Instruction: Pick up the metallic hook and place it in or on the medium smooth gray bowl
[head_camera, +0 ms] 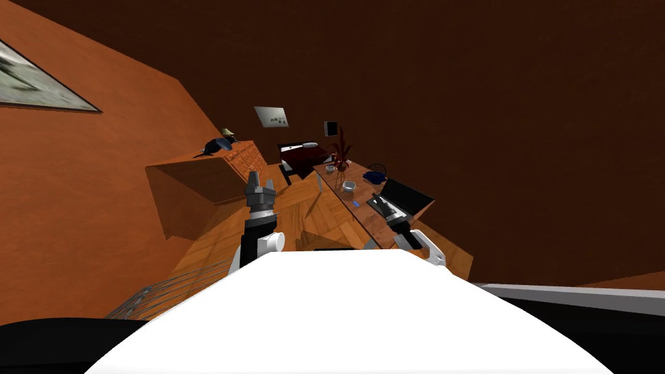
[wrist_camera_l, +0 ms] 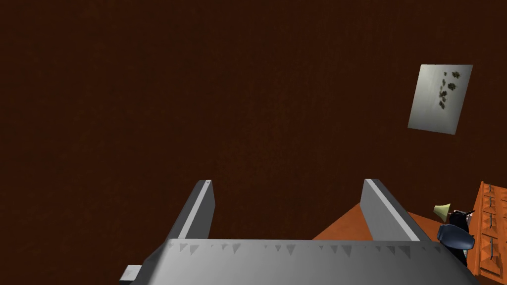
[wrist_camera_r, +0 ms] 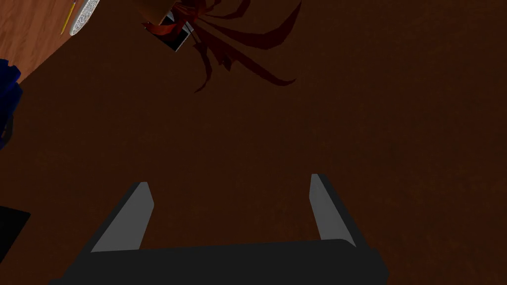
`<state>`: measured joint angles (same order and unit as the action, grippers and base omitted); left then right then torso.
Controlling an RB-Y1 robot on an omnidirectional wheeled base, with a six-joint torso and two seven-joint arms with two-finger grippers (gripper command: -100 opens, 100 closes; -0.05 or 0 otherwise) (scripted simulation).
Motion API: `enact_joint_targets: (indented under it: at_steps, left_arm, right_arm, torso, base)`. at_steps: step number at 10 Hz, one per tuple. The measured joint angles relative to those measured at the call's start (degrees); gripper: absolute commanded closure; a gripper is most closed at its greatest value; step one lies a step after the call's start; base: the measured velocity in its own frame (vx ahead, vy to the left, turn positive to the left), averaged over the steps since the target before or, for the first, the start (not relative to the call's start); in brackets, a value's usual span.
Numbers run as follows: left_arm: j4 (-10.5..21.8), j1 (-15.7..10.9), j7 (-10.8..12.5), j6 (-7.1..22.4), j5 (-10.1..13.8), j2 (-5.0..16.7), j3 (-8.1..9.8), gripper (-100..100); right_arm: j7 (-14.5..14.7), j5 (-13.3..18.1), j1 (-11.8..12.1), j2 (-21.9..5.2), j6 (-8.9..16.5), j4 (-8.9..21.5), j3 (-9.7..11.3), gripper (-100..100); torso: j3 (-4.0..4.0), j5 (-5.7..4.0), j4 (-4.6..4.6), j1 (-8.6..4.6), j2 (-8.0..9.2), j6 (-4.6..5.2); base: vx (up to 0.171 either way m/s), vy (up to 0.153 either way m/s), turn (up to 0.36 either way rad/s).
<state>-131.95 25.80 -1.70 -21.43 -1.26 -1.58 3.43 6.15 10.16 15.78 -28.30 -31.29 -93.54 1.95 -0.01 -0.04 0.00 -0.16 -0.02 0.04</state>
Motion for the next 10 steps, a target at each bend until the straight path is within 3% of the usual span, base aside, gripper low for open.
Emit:
enact_joint_targets:
  at_steps: [4,5,6,10]
  left_arm:
    - [0.0,0.0,0.0,0.0,0.0,0.0,0.00,0]
    - [0.0,0.0,0.0,0.0,0.0,0.0,0.00,0]
    - [0.0,0.0,0.0,0.0,0.0,0.0,0.00,0]
    - [0.0,0.0,0.0,0.0,0.0,0.0,0.00,0]
  right_arm:
    - [1.4,3.2,-2.0,-4.7,2.3,6.0,2.3,-100]
    - [1.7,4.2,-1.6,-6.5,2.9,6.8,3.0,-100]
    - [2.5,4.8,-1.4,-6.6,2.3,8.8,3.3,-100]
    - [4.0,8.2,-2.6,-11.4,3.2,15.2,6.2,-100]
  torso:
    - [-0.02,0.02,0.00,0.06,-0.03,-0.03]
    - [-0.02,0.01,-0.01,0.05,-0.03,-0.02]
    - [-0.03,0.00,-0.01,0.05,-0.04,0.01]
    - [-0.05,0.03,-0.01,0.09,-0.08,-0.02]
  base:
    - [-0.010,-0.024,0.143]
    - [-0.002,-0.022,0.063]
    - [0.000,-0.015,0.113]
    - [0.004,-0.012,0.143]
